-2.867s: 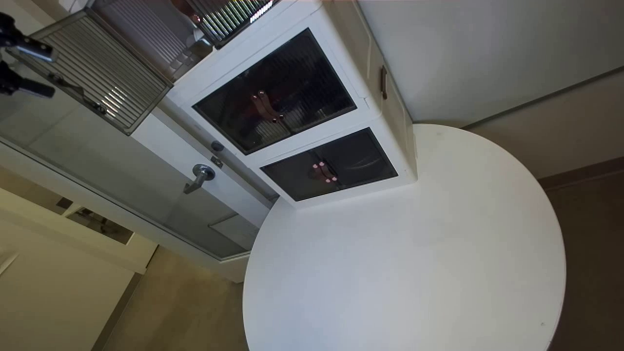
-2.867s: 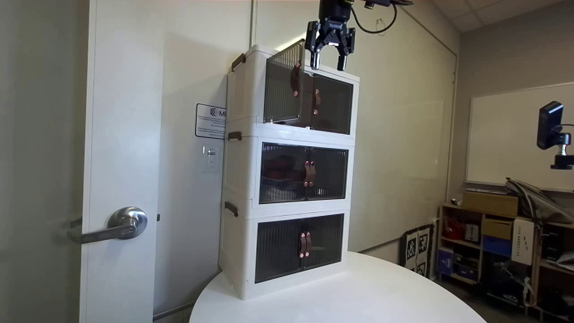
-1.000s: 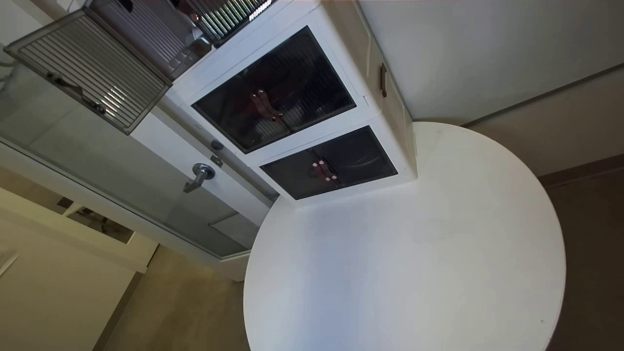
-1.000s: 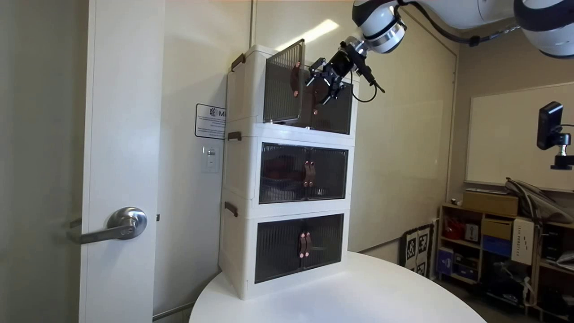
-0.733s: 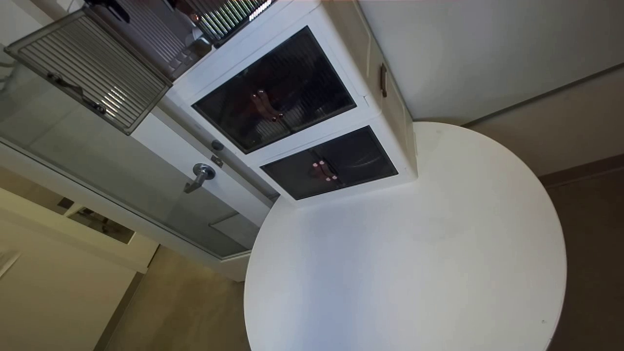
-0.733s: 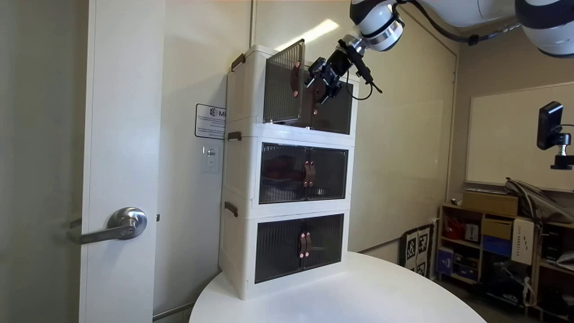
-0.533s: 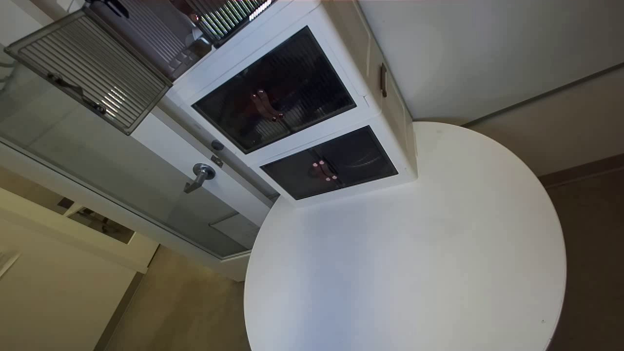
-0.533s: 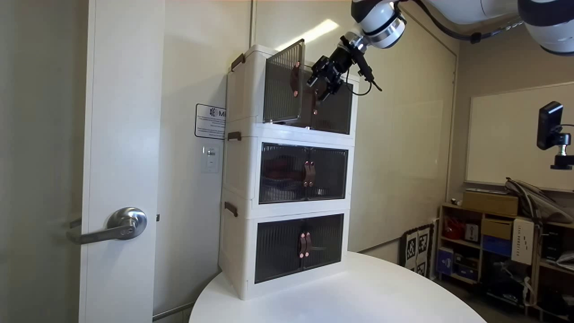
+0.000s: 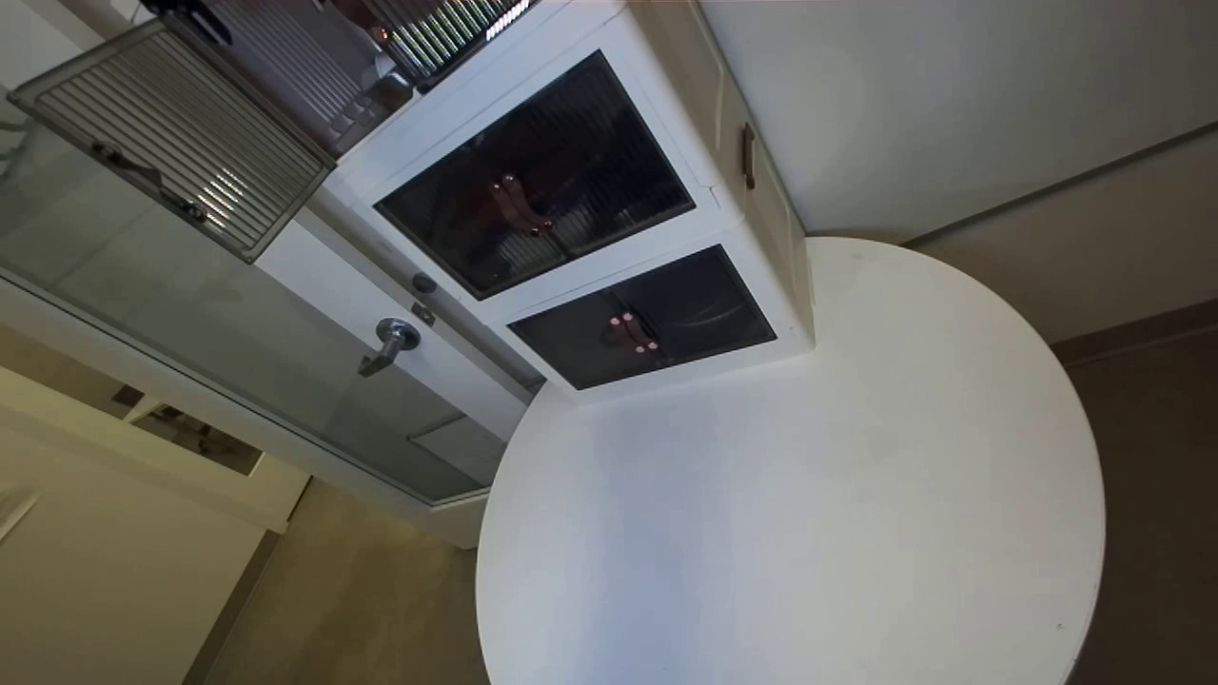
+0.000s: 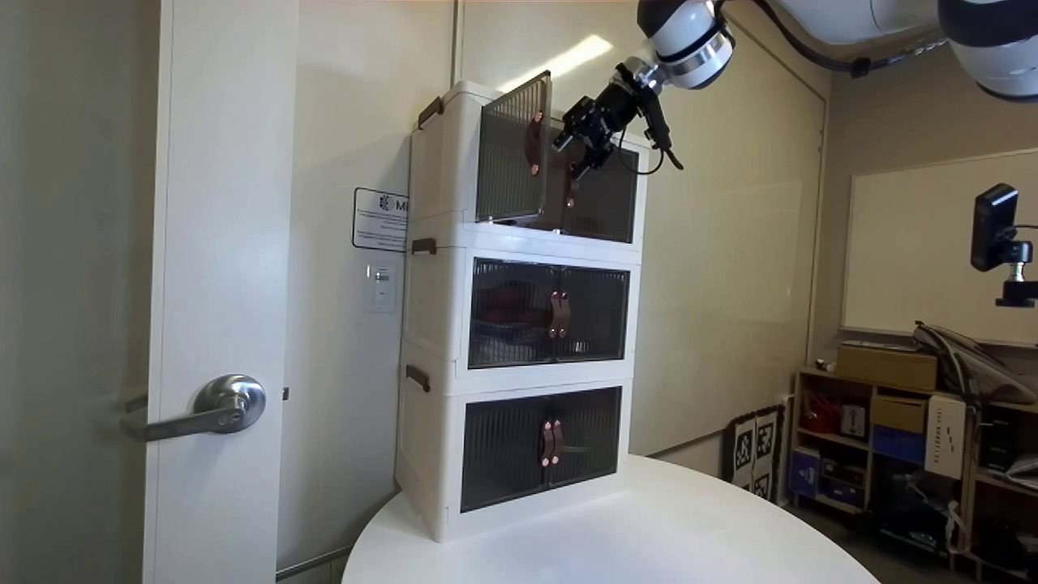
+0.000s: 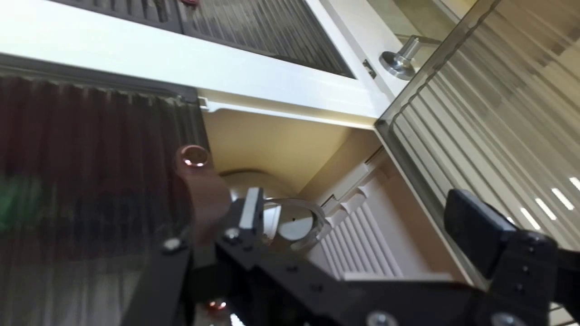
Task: Open the left and right top cabinets, respectively
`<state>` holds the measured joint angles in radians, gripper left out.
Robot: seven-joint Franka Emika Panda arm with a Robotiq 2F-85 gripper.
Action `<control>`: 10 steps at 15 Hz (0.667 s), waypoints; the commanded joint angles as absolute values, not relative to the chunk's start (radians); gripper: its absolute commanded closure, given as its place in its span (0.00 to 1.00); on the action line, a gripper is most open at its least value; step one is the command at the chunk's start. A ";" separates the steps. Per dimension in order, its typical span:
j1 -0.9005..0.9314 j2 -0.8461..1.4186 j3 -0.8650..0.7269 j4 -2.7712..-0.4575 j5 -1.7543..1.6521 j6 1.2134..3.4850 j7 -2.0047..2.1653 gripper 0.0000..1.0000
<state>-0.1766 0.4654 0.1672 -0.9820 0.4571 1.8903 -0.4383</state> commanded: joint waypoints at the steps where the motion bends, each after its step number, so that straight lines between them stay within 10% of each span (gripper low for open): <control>1: -0.224 0.498 0.229 -0.940 0.566 1.802 -0.591 0.00; 10: -0.246 0.486 0.250 -0.939 0.556 1.719 -0.958 0.00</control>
